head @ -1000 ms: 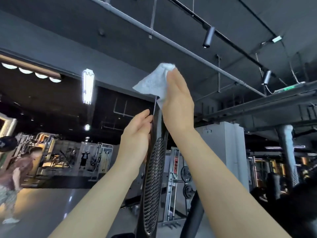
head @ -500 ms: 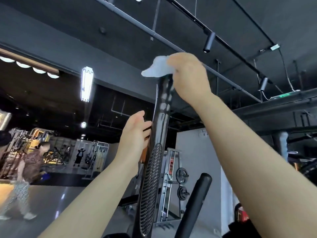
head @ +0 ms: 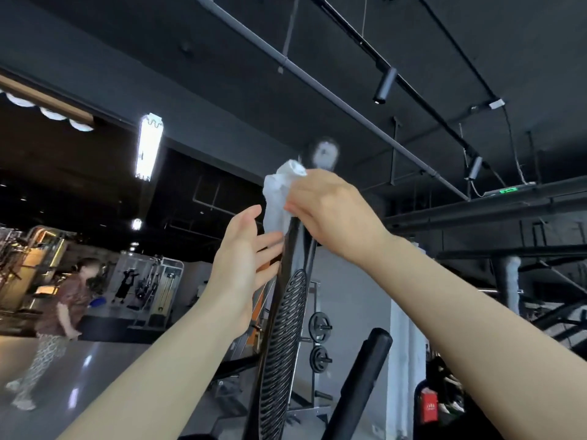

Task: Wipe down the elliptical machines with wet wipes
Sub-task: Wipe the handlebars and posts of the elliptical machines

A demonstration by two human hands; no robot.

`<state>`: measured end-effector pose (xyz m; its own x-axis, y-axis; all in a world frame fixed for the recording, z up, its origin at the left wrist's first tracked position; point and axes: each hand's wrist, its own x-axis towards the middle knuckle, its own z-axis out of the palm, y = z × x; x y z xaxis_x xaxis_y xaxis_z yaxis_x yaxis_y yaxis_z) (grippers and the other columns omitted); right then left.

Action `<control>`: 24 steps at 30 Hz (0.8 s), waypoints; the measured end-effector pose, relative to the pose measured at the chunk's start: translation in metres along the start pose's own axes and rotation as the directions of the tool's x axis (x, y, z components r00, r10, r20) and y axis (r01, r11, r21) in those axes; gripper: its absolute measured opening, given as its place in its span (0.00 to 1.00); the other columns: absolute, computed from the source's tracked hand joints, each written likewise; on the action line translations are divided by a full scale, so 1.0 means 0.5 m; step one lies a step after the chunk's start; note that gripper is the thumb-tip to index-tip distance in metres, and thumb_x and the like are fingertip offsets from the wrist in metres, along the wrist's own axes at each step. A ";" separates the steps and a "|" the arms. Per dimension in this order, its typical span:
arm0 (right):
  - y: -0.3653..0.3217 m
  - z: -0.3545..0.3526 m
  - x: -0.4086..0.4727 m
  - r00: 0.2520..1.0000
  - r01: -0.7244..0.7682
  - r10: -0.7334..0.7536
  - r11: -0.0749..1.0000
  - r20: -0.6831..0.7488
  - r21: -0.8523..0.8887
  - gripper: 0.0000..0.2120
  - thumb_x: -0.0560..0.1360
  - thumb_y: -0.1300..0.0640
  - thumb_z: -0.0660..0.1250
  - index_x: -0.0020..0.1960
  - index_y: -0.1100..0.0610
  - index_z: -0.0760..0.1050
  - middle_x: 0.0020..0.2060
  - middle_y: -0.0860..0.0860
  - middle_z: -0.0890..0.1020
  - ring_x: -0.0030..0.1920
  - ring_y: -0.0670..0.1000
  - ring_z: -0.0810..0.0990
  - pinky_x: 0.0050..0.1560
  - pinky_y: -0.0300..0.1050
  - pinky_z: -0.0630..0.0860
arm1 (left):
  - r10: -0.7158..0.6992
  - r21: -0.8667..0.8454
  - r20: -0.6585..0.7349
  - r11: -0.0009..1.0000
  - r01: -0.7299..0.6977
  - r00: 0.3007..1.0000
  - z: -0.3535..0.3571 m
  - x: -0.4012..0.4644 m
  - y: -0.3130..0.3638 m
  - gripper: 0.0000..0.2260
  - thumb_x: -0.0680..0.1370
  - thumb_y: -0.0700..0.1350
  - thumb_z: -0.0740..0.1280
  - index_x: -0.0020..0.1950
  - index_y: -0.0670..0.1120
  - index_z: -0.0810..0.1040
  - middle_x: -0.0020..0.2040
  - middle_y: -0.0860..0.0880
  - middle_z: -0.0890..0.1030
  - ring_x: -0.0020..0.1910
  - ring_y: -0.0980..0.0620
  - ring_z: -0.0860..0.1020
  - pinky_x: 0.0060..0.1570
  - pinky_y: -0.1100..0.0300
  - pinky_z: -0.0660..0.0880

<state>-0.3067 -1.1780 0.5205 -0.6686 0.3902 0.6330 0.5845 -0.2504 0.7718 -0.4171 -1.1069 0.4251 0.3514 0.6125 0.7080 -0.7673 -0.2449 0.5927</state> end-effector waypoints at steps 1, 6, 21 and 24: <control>-0.012 0.001 -0.018 1.000 0.019 -0.019 0.999 0.003 0.039 0.08 0.67 0.74 0.70 0.35 0.63 0.77 0.32 0.57 0.78 0.34 0.61 0.78 0.36 0.54 0.78 | -0.002 -0.005 -0.004 1.000 0.002 1.000 -0.002 -0.001 0.000 0.13 0.86 0.52 0.52 0.66 0.58 0.72 0.57 0.50 0.81 0.56 0.52 0.81 0.59 0.54 0.76; -0.047 -0.002 -0.079 0.998 0.044 -0.054 0.969 0.033 0.241 0.09 0.77 0.64 0.64 0.41 0.64 0.81 0.39 0.56 0.83 0.42 0.60 0.81 0.53 0.53 0.75 | 0.021 -0.018 -0.003 1.000 -0.021 1.000 -0.002 0.003 0.007 0.12 0.86 0.49 0.53 0.65 0.61 0.72 0.62 0.56 0.76 0.62 0.54 0.76 0.55 0.53 0.76; 0.131 -0.042 0.047 0.810 -0.572 0.512 0.579 0.287 0.581 0.13 0.82 0.52 0.60 0.63 0.46 0.79 0.48 0.37 0.80 0.47 0.37 0.74 0.52 0.30 0.70 | 0.005 0.086 0.087 0.996 -0.013 0.996 0.010 0.038 -0.001 0.17 0.85 0.43 0.55 0.74 0.53 0.66 0.63 0.53 0.79 0.50 0.64 0.77 0.44 0.64 0.75; 0.118 -0.030 0.047 0.759 -0.584 0.634 0.561 0.149 0.587 0.11 0.81 0.55 0.60 0.48 0.50 0.82 0.41 0.42 0.79 0.39 0.39 0.72 0.45 0.36 0.70 | 0.006 0.076 0.085 0.997 -0.013 0.996 0.013 0.039 -0.005 0.16 0.85 0.41 0.55 0.72 0.51 0.69 0.61 0.53 0.80 0.50 0.63 0.77 0.44 0.65 0.74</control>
<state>-0.2945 -1.1969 0.5818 -0.0681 0.2692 0.9607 0.9880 0.1520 0.0274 -0.4048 -1.0993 0.4398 0.3908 0.5447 0.7420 -0.7286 -0.3096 0.6110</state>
